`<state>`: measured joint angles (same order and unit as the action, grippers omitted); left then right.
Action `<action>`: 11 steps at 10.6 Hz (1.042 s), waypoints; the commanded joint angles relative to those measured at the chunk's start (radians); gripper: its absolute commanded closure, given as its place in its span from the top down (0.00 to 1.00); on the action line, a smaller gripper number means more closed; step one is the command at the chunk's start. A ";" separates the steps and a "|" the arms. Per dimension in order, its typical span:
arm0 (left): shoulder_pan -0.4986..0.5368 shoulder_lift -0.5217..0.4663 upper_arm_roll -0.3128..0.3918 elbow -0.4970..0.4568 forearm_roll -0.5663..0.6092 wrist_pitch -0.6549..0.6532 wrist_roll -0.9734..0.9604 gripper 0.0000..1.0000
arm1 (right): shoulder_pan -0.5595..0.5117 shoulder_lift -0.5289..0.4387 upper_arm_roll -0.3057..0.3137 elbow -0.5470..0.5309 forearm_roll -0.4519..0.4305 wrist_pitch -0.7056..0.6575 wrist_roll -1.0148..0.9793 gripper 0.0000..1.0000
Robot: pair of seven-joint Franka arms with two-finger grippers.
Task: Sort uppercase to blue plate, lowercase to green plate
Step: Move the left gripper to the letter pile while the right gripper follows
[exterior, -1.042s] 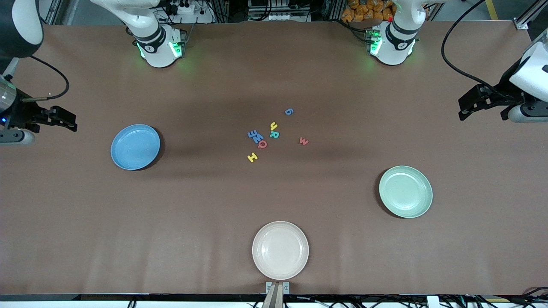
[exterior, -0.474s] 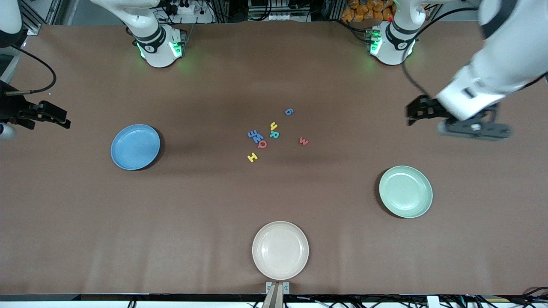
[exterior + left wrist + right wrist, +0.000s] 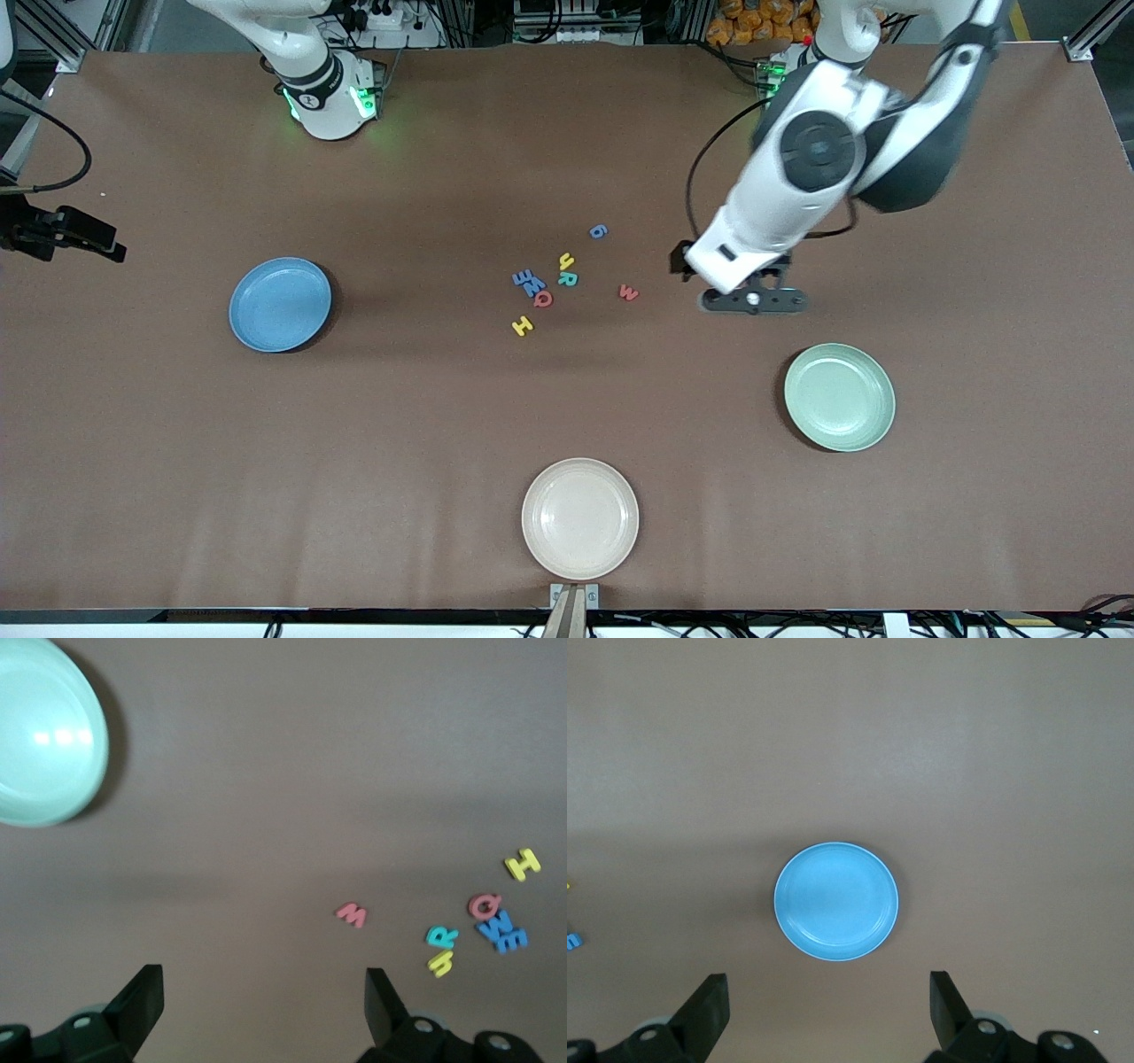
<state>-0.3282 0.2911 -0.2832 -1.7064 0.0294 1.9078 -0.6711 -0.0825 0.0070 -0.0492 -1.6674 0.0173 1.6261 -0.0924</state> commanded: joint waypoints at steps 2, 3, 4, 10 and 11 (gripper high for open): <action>-0.095 0.162 0.004 -0.004 0.052 0.137 -0.289 1.00 | 0.006 -0.019 0.005 -0.006 0.012 -0.014 -0.017 1.00; -0.119 0.215 0.006 -0.005 0.053 0.180 -0.332 1.00 | 0.010 -0.019 0.005 -0.006 0.012 -0.014 -0.015 1.00; -0.138 0.262 0.006 -0.004 0.070 0.213 -0.407 1.00 | 0.023 -0.019 0.005 -0.006 0.012 -0.015 -0.006 1.00; -0.172 0.342 0.004 -0.061 0.175 0.364 -0.828 0.94 | 0.086 -0.030 0.099 -0.072 0.016 0.035 0.231 1.00; -0.169 0.339 0.004 -0.082 0.175 0.384 -0.859 0.94 | 0.087 -0.031 0.142 -0.110 0.019 0.072 0.293 1.00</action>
<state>-0.4984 0.6477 -0.2814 -1.7460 0.1755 2.2518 -1.4514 0.0037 0.0051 0.0377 -1.7082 0.0246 1.6523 0.1070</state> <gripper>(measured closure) 0.053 0.000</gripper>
